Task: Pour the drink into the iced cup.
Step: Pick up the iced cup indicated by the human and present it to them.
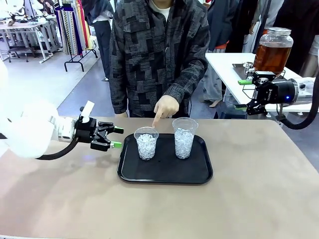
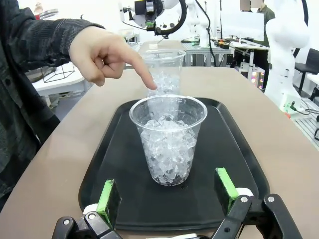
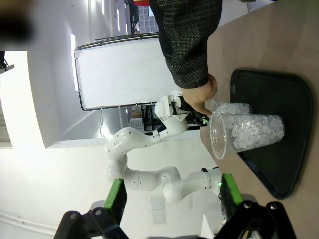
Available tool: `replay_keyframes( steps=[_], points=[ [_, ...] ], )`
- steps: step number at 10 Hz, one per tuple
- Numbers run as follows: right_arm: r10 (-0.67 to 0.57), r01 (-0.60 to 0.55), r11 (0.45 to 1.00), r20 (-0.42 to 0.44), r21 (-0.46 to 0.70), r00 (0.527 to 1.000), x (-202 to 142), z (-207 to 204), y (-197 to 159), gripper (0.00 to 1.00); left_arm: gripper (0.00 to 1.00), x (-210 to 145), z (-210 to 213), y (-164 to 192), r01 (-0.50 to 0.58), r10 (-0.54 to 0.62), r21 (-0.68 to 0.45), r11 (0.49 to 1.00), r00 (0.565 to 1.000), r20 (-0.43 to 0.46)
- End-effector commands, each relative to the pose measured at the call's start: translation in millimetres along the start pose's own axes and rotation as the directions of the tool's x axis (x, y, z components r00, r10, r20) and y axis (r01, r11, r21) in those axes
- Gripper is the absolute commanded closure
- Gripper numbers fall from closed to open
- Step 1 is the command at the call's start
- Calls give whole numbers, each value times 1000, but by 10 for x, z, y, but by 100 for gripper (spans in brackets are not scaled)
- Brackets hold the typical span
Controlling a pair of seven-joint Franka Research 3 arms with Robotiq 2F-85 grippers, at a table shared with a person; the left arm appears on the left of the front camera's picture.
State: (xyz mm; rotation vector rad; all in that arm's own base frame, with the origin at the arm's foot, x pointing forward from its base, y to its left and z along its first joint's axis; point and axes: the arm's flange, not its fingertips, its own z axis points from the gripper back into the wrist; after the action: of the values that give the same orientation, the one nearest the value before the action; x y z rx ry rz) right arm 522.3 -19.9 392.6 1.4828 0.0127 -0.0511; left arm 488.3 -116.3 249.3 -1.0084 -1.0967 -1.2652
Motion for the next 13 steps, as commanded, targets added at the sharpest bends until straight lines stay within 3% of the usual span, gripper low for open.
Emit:
replay_keyframes(
  steps=[1, 13],
  points=[
    [3, -3, 1000, 4, -2, 1000, 5, -1, 12, 0, 0, -51, -134, 80, 18, -17, -5, 1000, 999, 34],
    [3, -3, 1000, 4, -2, 1000, 5, -1, 12, 0, 0, -73, -661, 229, -6, 7, -85, 996, 1000, 17]
  ],
)
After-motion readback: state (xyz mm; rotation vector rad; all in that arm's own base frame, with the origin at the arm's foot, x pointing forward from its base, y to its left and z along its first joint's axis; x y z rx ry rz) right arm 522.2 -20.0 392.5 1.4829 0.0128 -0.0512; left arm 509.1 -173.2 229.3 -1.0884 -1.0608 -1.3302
